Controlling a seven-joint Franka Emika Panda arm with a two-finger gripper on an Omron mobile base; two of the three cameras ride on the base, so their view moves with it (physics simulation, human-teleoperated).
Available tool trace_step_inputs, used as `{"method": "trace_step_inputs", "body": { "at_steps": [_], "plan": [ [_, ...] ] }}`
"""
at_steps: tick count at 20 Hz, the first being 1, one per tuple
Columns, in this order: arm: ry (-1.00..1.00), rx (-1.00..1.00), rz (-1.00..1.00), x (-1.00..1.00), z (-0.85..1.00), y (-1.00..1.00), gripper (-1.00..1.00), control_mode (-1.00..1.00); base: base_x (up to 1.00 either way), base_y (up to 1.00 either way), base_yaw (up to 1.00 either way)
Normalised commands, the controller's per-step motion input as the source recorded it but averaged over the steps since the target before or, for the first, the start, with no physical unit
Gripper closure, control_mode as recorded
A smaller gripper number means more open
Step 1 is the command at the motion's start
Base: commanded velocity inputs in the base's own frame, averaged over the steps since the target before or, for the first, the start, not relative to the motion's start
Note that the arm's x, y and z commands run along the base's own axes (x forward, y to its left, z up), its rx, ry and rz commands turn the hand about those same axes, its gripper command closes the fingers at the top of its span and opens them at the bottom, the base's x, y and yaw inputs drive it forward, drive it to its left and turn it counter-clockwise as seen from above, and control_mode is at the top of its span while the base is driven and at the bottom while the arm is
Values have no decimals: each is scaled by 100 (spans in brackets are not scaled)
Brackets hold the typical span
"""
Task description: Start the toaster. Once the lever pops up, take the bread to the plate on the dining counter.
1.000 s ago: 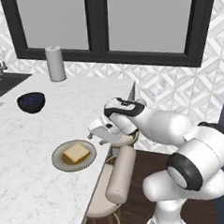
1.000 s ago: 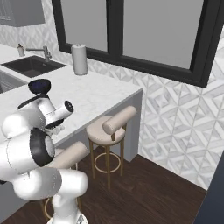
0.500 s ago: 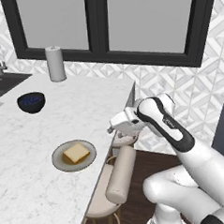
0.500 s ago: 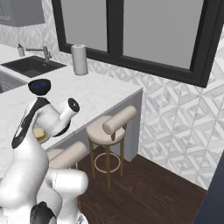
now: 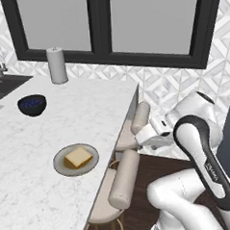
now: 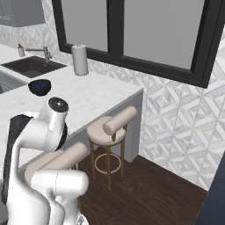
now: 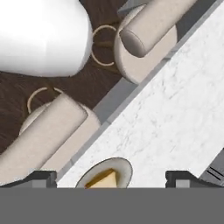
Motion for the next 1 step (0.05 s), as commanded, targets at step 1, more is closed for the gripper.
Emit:
{"method": "trace_step_inputs", "body": {
  "at_steps": [1],
  "plan": [
    [0, -69, -17, -100, -26, -24, -100, -100, 0, 0, 0]
  ]
}}
